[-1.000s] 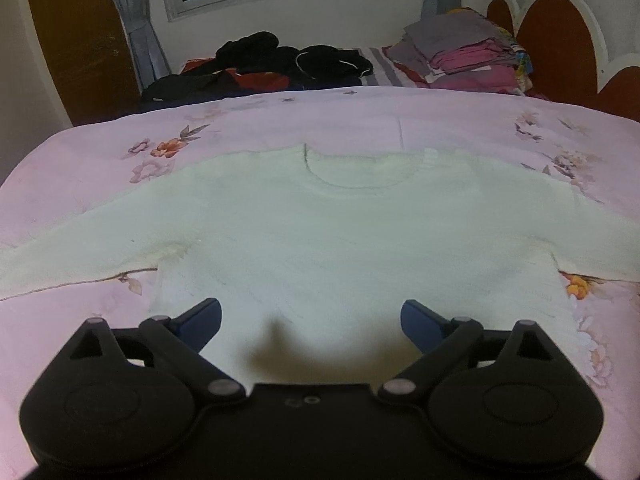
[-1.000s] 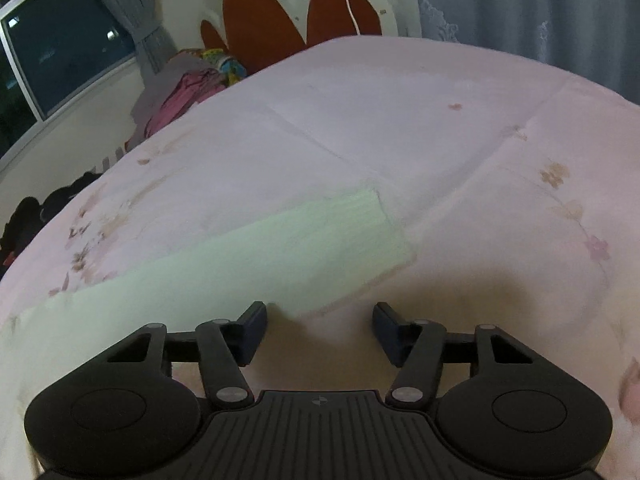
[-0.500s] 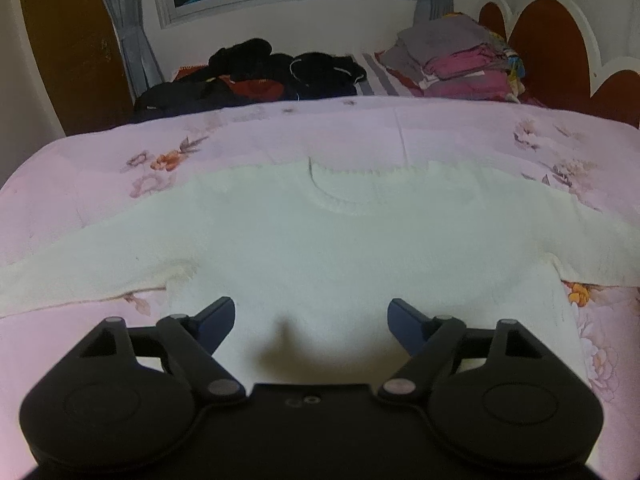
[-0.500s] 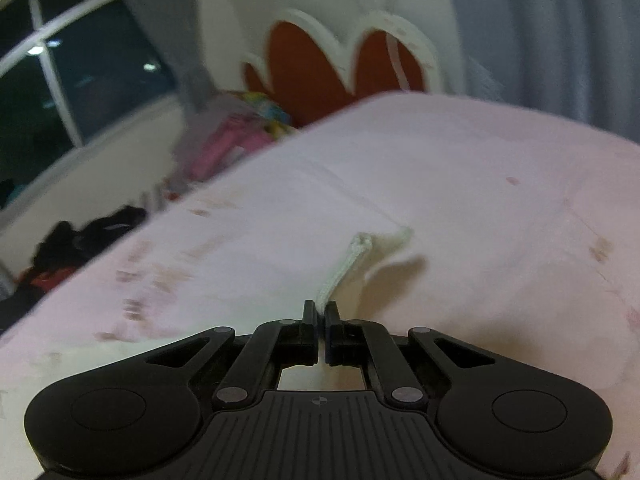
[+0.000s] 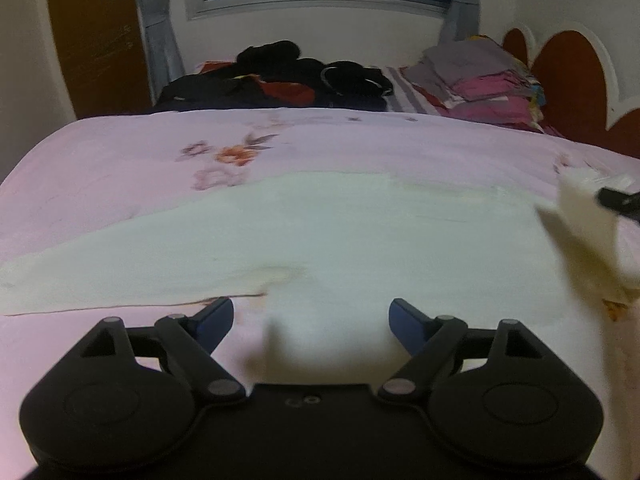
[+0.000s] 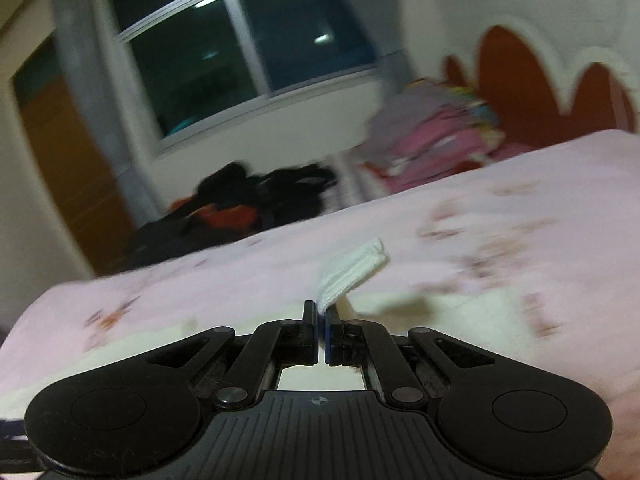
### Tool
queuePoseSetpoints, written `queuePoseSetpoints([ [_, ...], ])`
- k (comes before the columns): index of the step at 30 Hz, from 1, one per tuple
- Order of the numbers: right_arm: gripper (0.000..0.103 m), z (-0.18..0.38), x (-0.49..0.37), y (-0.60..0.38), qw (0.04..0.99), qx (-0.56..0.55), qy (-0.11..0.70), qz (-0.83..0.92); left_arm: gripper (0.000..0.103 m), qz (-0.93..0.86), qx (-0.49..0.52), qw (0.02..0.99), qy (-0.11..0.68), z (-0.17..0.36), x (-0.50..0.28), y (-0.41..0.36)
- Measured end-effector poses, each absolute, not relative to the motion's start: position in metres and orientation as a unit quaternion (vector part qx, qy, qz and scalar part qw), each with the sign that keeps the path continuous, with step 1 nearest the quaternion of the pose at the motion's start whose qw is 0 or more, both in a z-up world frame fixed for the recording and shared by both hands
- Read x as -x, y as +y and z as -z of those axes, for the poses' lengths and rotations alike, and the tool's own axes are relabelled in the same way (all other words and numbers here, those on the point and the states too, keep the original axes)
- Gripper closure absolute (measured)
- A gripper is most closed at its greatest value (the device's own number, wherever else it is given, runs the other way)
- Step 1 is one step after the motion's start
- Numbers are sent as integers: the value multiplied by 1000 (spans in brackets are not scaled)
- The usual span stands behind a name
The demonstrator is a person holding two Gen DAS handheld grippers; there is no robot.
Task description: Fold small clothes
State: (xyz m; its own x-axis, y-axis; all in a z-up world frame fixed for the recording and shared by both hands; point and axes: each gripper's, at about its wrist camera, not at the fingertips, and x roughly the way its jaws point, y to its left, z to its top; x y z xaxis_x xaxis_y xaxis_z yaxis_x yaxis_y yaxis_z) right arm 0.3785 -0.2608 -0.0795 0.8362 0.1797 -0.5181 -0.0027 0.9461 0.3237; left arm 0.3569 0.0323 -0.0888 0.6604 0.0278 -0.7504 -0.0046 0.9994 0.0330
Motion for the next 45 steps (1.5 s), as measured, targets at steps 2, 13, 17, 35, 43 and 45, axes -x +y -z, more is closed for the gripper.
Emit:
queuePoseSetpoints([
  [2,101,90,-386,-225,939,-159,296,-72,19,-15,-9,910,414,90,-359,49],
  [13,100,142,-406,-128,912,-136,364,-128,17,2,12,906,424,96,-367,77],
  [17,41,136,-398,-139,914,-149,356,-128,16,35,21,902,429,100,-374,61],
  [35,41,150,-324,-276,931,-78,354,51,92,111,128,870,463,160,-428,3],
  [43,41,163,-329,-289,924,-74,367,74,96,116,165,890,408,130,-429,4],
  [45,41,166,-333,-289,923,-77,371,69,96,122,178,897,387,111,-427,11],
])
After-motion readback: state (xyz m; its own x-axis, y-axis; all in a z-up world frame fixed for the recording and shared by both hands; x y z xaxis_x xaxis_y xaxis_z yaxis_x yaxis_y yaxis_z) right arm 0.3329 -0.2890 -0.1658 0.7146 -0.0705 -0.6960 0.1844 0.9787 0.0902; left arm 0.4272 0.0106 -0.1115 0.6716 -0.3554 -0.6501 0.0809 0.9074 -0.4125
